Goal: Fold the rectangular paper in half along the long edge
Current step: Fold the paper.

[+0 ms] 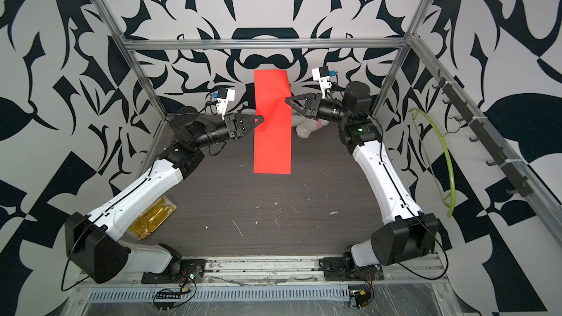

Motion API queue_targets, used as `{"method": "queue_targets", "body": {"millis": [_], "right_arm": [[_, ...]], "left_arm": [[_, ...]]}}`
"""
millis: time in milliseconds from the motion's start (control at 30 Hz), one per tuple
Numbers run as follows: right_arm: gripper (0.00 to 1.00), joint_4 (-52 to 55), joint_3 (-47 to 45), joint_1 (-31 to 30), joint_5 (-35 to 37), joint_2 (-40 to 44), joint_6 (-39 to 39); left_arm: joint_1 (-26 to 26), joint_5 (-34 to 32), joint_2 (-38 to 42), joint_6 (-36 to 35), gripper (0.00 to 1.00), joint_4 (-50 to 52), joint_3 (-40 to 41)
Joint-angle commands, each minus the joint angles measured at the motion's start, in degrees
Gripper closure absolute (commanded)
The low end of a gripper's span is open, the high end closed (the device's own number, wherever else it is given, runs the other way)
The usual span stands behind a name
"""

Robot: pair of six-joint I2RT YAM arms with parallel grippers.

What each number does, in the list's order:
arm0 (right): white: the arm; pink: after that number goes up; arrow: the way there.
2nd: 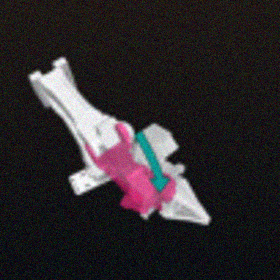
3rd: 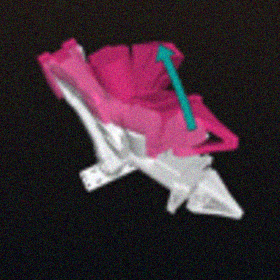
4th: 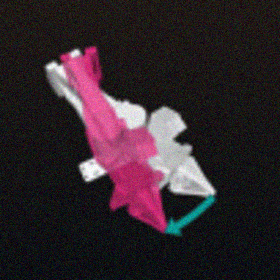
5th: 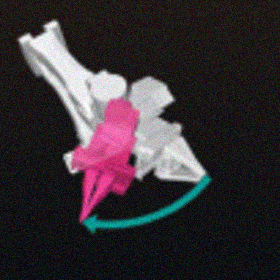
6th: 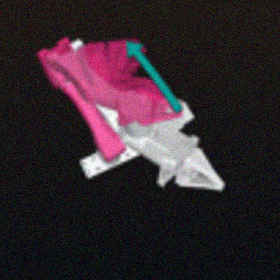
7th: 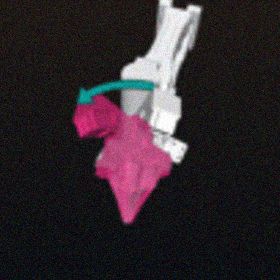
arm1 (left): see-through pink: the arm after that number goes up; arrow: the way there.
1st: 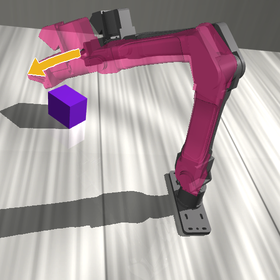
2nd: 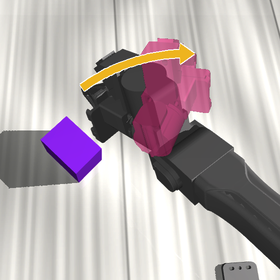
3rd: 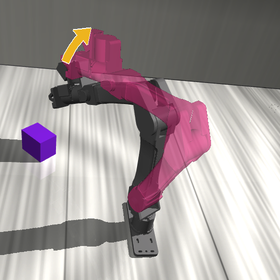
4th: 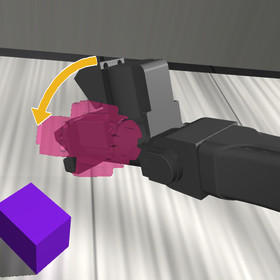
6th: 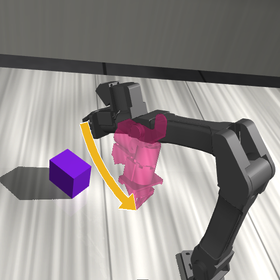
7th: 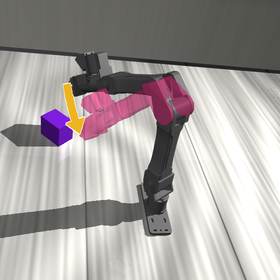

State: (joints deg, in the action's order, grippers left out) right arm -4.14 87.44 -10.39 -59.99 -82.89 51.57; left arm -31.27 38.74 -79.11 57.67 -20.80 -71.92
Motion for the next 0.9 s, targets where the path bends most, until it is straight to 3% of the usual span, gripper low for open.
{"method": "queue_targets", "body": {"millis": [0, 67, 133, 200, 333, 400, 467, 567, 600, 633, 667, 733, 767, 800, 833, 867], "right_arm": [[0.87, -3.37, 4.17, 0.55, 1.71, 0.22, -0.44], [1.00, -4.80, 4.14, 0.73, 1.55, 0.03, -0.27], [1.00, -5.05, 4.71, 0.89, 1.74, -0.23, -0.33], [0.91, -3.33, 6.01, 0.93, 2.45, -0.88, -0.76], [1.00, -4.54, 7.18, 0.96, 2.15, -1.98, -0.39], [0.90, -3.52, 8.56, 0.99, 2.59, -2.73, -0.17], [1.00, -5.14, 9.16, 0.94, 1.93, -3.37, 0.41], [1.00, -5.13, 9.84, 0.97, 2.36, -3.72, 0.46], [0.91, -3.95, 10.57, 0.97, 2.69, -4.12, 0.10], [0.91, -3.35, 11.07, 0.99, 2.79, -4.46, -0.15], [1.00, -5.47, 10.69, 0.93, 1.99, -4.56, 0.43], [1.00, -6.60, 10.26, 0.98, 2.66, -4.36, 0.78], [0.97, -5.75, 10.92, 0.98, 2.90, -4.52, 0.47], [0.86, -3.53, 11.84, 0.98, 3.39, -4.81, -0.52], [0.84, -2.82, 12.38, 0.99, 3.61, -5.08, -1.03], [0.90, -4.08, 12.25, 1.05, 3.35, -5.18, -0.68]], "left_arm": [[-0.55, 0.98, 0.53, -0.10, 1.00, -0.93, 0.99], [-0.46, 1.07, 0.60, -0.10, 1.00, -0.87, 1.03], [-0.49, 1.07, 0.71, -0.19, 1.00, -0.74, 1.07], [-0.48, 0.99, 0.71, -0.28, 1.00, -0.57, 1.17], [-0.55, 0.90, 0.93, -0.28, 1.00, -0.65, 1.58], [-0.50, 0.91, 0.97, -0.28, 1.00, -0.65, 1.71], [-0.52, 0.87, 0.95, -0.29, 1.00, -0.74, 1.72], [-0.58, 0.92, 0.90, -0.28, 1.00, -0.70, 1.70], [-0.58, 0.79, 0.90, -0.28, 1.00, -0.65, 1.75], [-0.61, 0.81, 0.94, -0.28, 1.00, -0.65, 1.72], [-0.63, 0.70, 0.92, -0.36, 1.00, -0.51, 1.78], [-0.63, 0.63, 0.94, -0.45, 1.00, -0.41, 1.87], [-0.55, 0.63, 0.82, -0.45, 1.00, -0.49, 1.87], [-0.59, 0.63, 0.82, -0.43, 1.00, -0.47, 1.86], [-0.55, 0.63, 0.80, -0.37, 1.00, -0.48, 1.79], [-0.60, 0.63, 0.80, -0.36, 1.00, -0.48, 1.78]]}}
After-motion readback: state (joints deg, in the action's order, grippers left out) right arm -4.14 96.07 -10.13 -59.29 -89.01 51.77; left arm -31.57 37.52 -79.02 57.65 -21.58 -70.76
